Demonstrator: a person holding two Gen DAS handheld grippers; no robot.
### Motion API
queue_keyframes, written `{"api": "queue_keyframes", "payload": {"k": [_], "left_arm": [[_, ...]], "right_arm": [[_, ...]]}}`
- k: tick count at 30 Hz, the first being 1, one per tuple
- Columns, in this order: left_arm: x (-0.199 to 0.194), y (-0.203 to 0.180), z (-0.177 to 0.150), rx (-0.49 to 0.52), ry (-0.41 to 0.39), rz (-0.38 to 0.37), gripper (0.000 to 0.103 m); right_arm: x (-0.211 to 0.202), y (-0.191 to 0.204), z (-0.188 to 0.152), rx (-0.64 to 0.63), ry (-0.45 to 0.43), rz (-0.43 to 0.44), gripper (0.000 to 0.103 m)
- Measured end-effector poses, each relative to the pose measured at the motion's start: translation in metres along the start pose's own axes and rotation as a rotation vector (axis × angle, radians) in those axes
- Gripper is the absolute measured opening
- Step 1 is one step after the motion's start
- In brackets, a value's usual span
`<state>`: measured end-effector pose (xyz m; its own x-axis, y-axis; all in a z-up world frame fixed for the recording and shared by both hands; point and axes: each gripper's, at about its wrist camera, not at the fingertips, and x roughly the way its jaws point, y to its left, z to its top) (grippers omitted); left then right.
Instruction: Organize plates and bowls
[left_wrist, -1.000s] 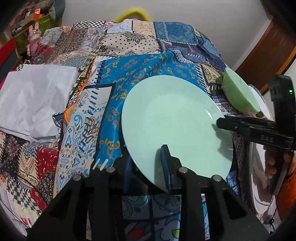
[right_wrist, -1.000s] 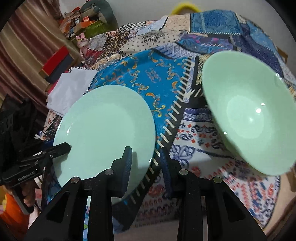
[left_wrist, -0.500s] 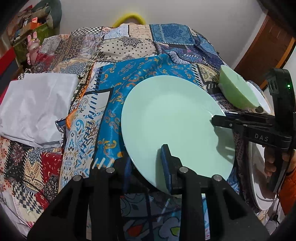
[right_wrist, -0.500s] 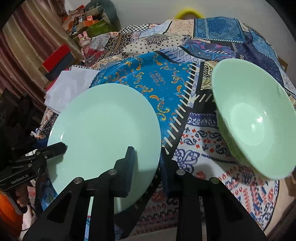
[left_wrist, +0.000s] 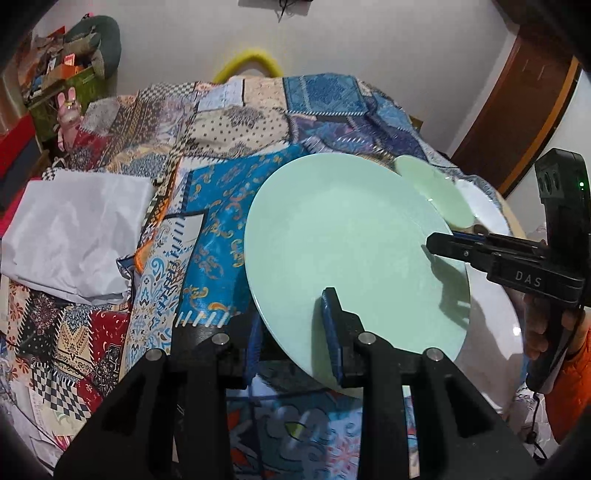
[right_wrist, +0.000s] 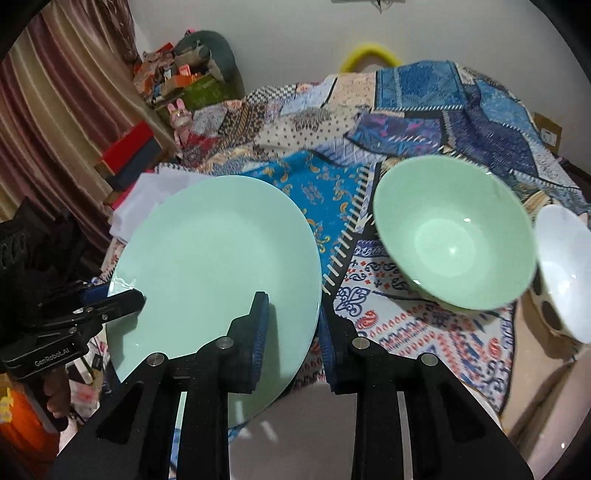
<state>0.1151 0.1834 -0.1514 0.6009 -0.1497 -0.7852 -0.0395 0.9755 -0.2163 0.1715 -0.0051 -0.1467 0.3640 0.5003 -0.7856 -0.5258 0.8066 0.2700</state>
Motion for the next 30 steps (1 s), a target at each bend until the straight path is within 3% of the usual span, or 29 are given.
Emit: {"api": "queue_keyframes", "payload": {"k": [11, 30], "left_arm": [[-0.031, -0.044, -0.005, 0.027, -0.036, -0.034, 0.03], [-0.042, -0.121, -0.023, 0.1, -0.023, -0.094, 0.03]], "right_arm": [[-0.054, -0.011, -0.017, 0.025, -0.077, -0.012, 0.024], [-0.118, -0.052, -0.064, 0.102, -0.148, -0.047, 0.024]]}}
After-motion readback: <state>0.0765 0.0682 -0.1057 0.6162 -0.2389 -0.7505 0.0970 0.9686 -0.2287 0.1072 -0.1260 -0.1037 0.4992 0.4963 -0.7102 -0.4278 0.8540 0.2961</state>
